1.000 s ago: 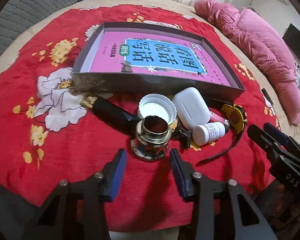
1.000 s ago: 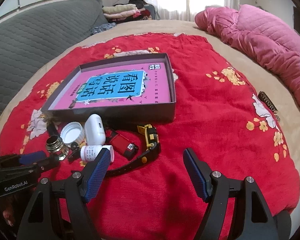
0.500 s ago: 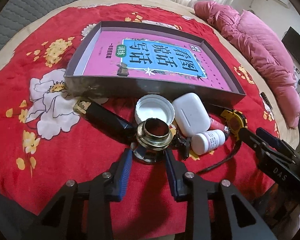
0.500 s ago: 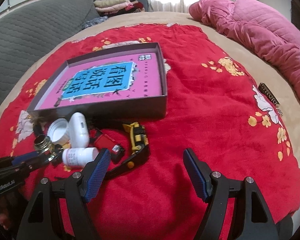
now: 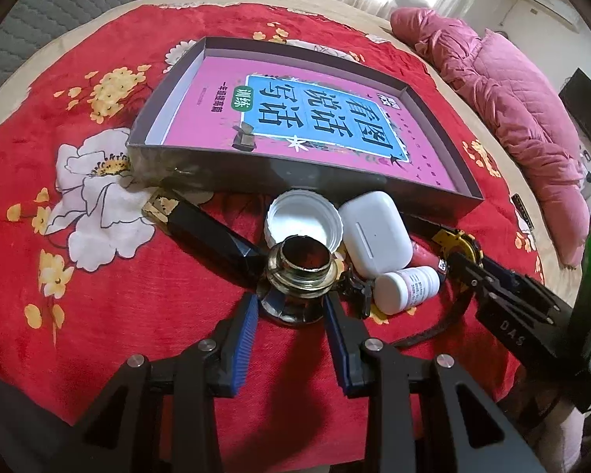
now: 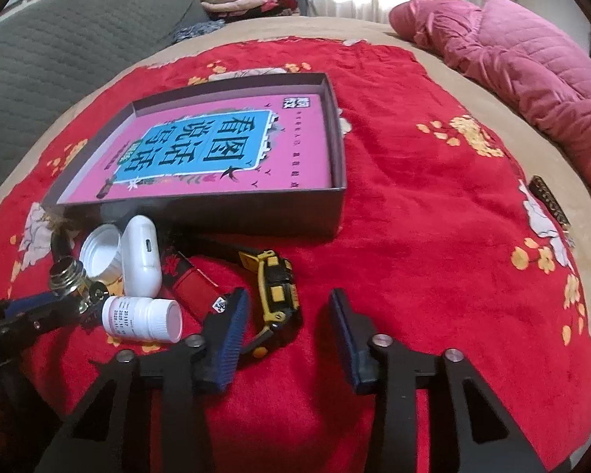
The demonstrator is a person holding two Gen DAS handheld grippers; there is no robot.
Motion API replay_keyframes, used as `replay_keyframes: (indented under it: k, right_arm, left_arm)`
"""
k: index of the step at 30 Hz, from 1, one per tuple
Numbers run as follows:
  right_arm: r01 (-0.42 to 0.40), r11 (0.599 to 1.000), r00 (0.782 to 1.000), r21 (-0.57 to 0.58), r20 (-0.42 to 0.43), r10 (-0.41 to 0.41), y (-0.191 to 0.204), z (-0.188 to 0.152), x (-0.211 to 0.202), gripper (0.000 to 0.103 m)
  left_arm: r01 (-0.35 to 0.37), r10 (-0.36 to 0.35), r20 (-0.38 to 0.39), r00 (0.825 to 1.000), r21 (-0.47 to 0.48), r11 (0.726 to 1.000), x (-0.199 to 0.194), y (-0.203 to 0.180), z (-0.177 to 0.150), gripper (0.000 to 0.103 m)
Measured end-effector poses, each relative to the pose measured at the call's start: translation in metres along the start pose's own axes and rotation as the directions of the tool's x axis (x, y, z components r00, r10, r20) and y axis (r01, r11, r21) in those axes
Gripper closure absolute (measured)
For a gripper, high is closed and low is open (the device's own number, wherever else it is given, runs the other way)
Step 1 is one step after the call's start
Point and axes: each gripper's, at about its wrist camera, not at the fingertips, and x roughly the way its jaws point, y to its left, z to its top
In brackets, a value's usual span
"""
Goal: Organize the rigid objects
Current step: 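Grasp the gold-rimmed glass jar with the left tool while the right tool grasps the yellow watch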
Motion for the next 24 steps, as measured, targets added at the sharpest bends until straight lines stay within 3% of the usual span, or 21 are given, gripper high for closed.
replay_keyframes:
  k: [17, 19, 24]
  right_arm:
    - [-0.039, 0.999, 0.999, 0.010, -0.017, 0.039, -0.008, 0.004, 0.014, 0.070]
    - [-0.048, 0.999, 0.999, 0.013, -0.014, 0.048, -0.009, 0.004, 0.014, 0.077]
    - [-0.064, 0.998, 0.998, 0.023, -0.012, 0.064, -0.011, 0.004, 0.013, 0.078]
  left_arm:
    - [-0.033, 0.033, 0.010, 0.999, -0.009, 0.999, 0.017, -0.007, 0.012, 0.064]
    - [-0.024, 0.024, 0.014, 1.000, -0.009, 1.000, 0.017, -0.005, 0.012, 0.064]
    - [0.001, -0.001, 0.027, 1.000, 0.010, 1.000, 0.012, -0.004, 0.011, 0.067]
